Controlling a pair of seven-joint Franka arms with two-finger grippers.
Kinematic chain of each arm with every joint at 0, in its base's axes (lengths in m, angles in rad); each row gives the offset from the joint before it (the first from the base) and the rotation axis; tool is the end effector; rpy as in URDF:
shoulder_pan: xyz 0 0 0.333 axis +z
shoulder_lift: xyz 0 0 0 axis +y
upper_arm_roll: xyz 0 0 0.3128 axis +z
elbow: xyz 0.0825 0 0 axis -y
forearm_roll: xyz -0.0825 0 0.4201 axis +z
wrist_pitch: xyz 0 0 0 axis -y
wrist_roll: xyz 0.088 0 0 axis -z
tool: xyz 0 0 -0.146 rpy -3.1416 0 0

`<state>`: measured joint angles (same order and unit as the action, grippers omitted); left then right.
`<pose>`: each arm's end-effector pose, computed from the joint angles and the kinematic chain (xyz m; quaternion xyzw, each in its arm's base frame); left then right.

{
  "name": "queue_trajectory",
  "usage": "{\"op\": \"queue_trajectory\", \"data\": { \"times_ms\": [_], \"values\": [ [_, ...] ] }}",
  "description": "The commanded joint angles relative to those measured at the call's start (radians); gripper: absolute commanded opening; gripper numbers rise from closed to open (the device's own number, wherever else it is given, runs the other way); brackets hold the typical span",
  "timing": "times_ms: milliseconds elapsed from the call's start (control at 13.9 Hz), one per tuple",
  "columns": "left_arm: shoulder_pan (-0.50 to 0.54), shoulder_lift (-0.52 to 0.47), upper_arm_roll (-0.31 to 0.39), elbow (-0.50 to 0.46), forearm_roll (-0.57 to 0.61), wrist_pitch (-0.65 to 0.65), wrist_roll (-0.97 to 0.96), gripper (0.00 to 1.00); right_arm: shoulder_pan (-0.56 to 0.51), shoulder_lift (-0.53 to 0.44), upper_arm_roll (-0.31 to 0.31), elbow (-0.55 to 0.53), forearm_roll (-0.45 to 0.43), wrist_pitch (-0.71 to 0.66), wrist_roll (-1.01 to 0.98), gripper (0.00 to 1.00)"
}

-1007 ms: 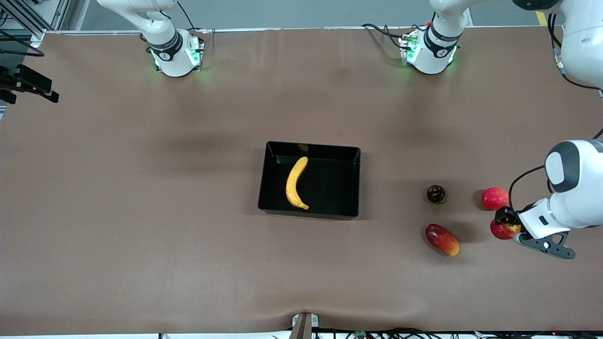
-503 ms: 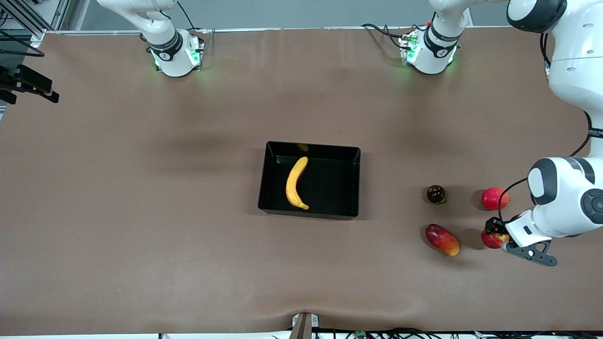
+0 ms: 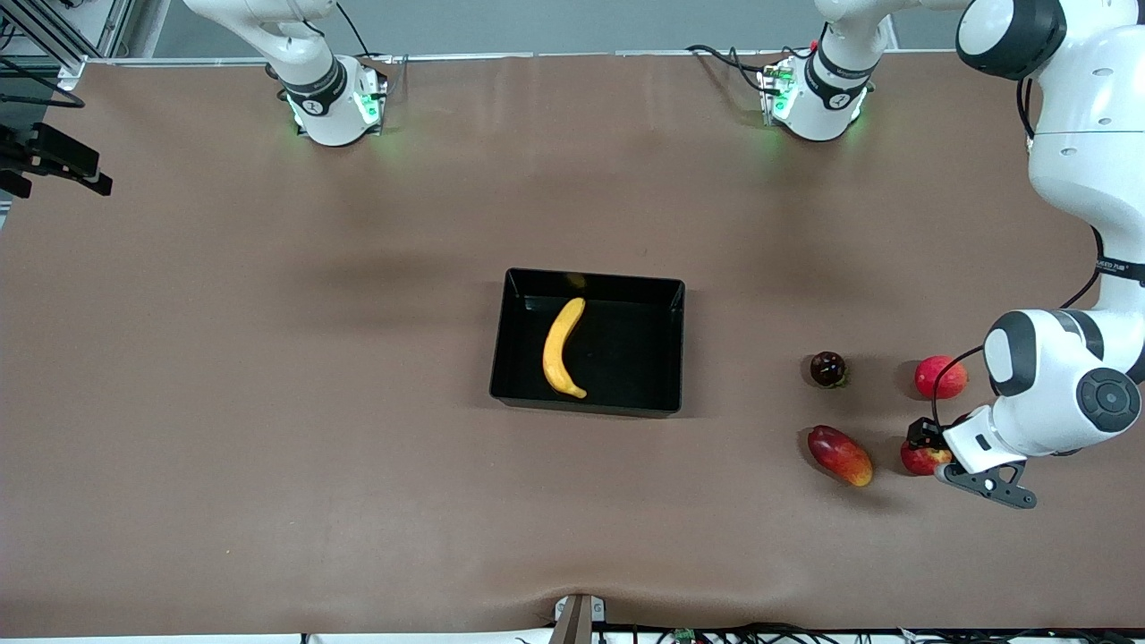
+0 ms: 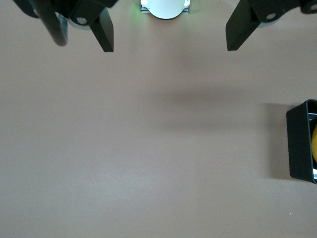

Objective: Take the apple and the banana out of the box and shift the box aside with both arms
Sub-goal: 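Lower the apple onto the table with the left gripper and release it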

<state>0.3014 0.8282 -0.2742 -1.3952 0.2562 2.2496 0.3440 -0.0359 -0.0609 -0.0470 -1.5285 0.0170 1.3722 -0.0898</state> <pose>0.7635 0.0682 0.1670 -0.9814 0.1894 -0.0290 0.0081 0.5447 -0.0433 0.6219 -0.9988 -0.0048 0.0467 0.0139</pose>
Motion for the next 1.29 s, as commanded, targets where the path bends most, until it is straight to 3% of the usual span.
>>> {"op": "queue_trajectory", "data": {
  "times_ms": [0,72,360,503,791,1007,1223],
  "values": [
    [-0.028,0.016,0.035,0.019,0.018,0.013,-0.034,0.40,-0.013,0.006,0.009,0.014,0.011,-0.002,-0.002,1.00],
    [-0.025,0.009,0.035,0.019,0.018,0.013,-0.042,0.99,-0.013,0.006,0.009,0.014,0.012,-0.002,-0.002,1.00],
    [-0.024,-0.049,0.024,0.015,0.011,0.001,-0.078,1.00,-0.013,0.006,0.009,0.014,0.011,-0.002,-0.002,1.00],
    [-0.033,-0.099,0.010,0.012,0.011,-0.065,-0.114,1.00,-0.013,0.006,0.009,0.014,0.011,-0.002,-0.002,1.00],
    [-0.034,-0.219,-0.092,-0.044,0.011,-0.212,-0.268,1.00,-0.013,0.006,0.009,0.014,0.011,-0.002,-0.002,1.00],
    [-0.034,-0.326,-0.167,-0.146,0.011,-0.220,-0.365,1.00,-0.015,0.006,0.007,0.014,0.011,-0.002,-0.002,1.00],
    [-0.033,-0.392,-0.270,-0.217,0.011,-0.232,-0.596,1.00,-0.015,0.006,0.009,0.014,0.011,-0.002,-0.002,1.00]
  ]
}}
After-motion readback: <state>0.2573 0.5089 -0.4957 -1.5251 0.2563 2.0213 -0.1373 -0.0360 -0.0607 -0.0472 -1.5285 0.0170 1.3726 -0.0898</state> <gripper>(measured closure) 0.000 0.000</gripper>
